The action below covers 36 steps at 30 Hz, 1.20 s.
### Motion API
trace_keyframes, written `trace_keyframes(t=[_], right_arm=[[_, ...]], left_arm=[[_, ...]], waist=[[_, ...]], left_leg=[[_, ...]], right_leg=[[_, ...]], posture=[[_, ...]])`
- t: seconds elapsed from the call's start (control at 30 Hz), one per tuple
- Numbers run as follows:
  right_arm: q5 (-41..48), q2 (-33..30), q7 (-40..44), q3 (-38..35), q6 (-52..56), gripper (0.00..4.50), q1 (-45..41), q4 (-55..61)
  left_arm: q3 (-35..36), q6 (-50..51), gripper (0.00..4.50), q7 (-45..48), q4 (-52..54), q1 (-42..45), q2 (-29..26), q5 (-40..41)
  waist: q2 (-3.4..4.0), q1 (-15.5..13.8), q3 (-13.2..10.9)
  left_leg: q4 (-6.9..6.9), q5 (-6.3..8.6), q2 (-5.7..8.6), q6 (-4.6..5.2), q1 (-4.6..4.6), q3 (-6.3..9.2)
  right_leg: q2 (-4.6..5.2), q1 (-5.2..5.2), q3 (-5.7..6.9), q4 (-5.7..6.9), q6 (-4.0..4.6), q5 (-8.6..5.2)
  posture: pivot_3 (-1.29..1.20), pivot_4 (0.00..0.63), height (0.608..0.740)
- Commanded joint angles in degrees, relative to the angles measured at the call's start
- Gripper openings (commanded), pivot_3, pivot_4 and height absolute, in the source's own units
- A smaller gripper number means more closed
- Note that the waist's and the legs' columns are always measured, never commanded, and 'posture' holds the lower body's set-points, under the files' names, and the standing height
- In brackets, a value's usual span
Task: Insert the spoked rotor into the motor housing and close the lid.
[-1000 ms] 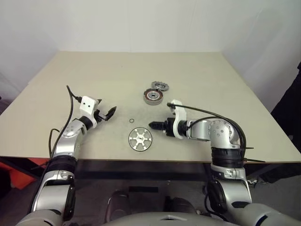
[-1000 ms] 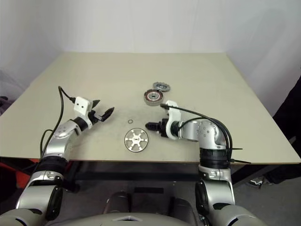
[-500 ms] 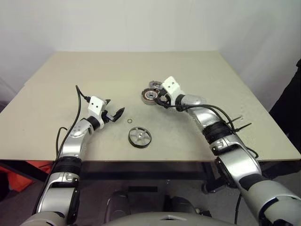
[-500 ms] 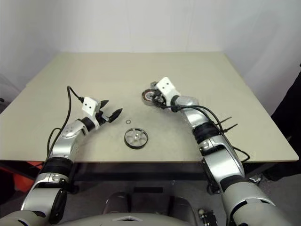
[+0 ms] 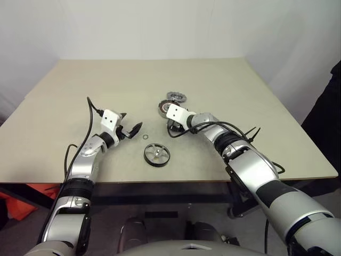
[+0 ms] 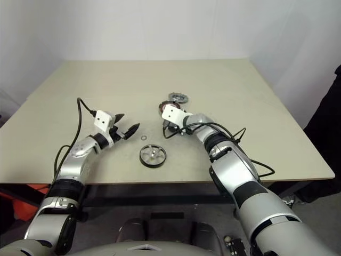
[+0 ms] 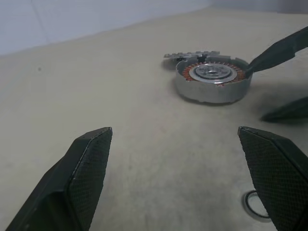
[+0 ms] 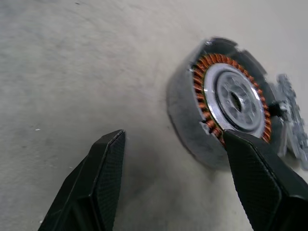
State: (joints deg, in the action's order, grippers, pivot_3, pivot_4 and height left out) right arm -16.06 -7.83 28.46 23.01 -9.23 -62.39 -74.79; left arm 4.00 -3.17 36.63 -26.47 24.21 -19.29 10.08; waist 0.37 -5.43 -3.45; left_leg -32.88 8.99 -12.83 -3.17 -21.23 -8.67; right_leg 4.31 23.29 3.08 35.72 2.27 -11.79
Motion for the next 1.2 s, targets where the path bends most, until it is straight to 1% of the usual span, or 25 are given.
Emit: trace_keyframes(t=[0.03, 0.23, 0.27, 0.33, 0.53, 0.97, 1.03, 1.2], right_arm=[[-0.4, -0.3, -0.2, -2.3, 1.9, 3.34, -1.4, -1.5], [-2.5, -0.6, 1.1, -2.5, 3.2, 3.34, -1.8, -2.2], [-2.8, -0.6, 1.5, -2.4, 3.4, 2.92, -1.9, -2.2], [-3.1, -0.4, 1.8, -2.7, 3.8, 2.38, -2.1, -2.2], [-4.8, 0.4, 0.1, -2.5, 4.2, 0.35, -1.4, -2.2], [-7.8, 0.1, -1.9, -2.2, 4.0, 0.35, -1.0, -2.5], [-8.6, -0.2, -1.5, -1.7, 3.4, 0.0, -0.6, -2.5], [-9.4, -0.7, -1.7, -1.3, 3.2, 0.0, -0.3, -2.6]], left_arm=[[-0.1, 0.2, 4.42, 0.1, 3.0, 0.1, -0.2, 0.3], [-0.2, 0.3, 4.42, 0.2, 3.1, 0.1, -0.3, 0.2], [-0.2, 0.3, 4.42, 0.2, 3.1, 0.1, -0.3, 0.2], [-0.2, 0.3, 4.42, 0.0, 3.1, 0.2, -0.3, 0.2], [-0.1, 0.3, 4.42, -0.2, 3.0, 0.2, -0.4, 0.1], [0.0, 0.2, 4.42, -0.5, 2.7, 0.4, -0.5, 0.0], [0.0, 0.1, 4.42, -0.6, 2.6, 0.4, -0.4, 0.0], [0.1, 0.0, 4.42, -0.8, 2.4, 0.5, -0.5, 0.0]], waist=[[0.0, 0.0, 0.0], [0.01, -0.1, 0.0], [0.0, -0.1, 0.0], [0.0, -0.1, 0.0], [0.01, 0.0, 0.0], [0.01, 0.1, 0.0], [0.01, 0.0, 0.0], [0.01, 0.0, 0.0]], left_leg=[[0.0, 0.0, 0.0, 0.0, 0.01, 0.0], [-0.11, 0.0, 0.0, 0.0, 0.02, 0.01], [-0.11, 0.0, 0.0, 0.0, 0.03, 0.01], [-0.11, 0.01, 0.0, 0.01, 0.03, 0.01], [-0.09, 0.03, -0.03, 0.05, 0.04, 0.0], [-0.09, 0.03, -0.03, 0.05, 0.11, 0.0], [-0.09, 0.03, -0.02, 0.05, 0.11, 0.0], [-0.09, 0.03, -0.02, 0.05, 0.12, 0.0]], right_leg=[[0.0, -0.01, 0.0, 0.01, 0.0, 0.0], [0.01, -0.05, 0.0, 0.06, 0.0, 0.0], [0.01, -0.05, 0.0, 0.06, 0.0, 0.0], [0.01, -0.06, 0.0, 0.05, 0.0, 0.0], [-0.02, -0.04, 0.0, 0.04, 0.05, -0.03], [-0.02, -0.07, -0.01, 0.06, 0.06, -0.04], [-0.02, -0.07, -0.01, 0.05, 0.06, -0.04], [-0.01, -0.09, -0.01, 0.06, 0.06, -0.04]], posture=[[0.0, 0.0, 0.74], [0.0, 0.0, 0.74], [0.0, 0.0, 0.74], [0.0, 0.0, 0.74], [0.0, 0.0, 0.74], [0.0, 0.0, 0.74], [0.0, 0.0, 0.74], [0.0, 0.0, 0.74]])
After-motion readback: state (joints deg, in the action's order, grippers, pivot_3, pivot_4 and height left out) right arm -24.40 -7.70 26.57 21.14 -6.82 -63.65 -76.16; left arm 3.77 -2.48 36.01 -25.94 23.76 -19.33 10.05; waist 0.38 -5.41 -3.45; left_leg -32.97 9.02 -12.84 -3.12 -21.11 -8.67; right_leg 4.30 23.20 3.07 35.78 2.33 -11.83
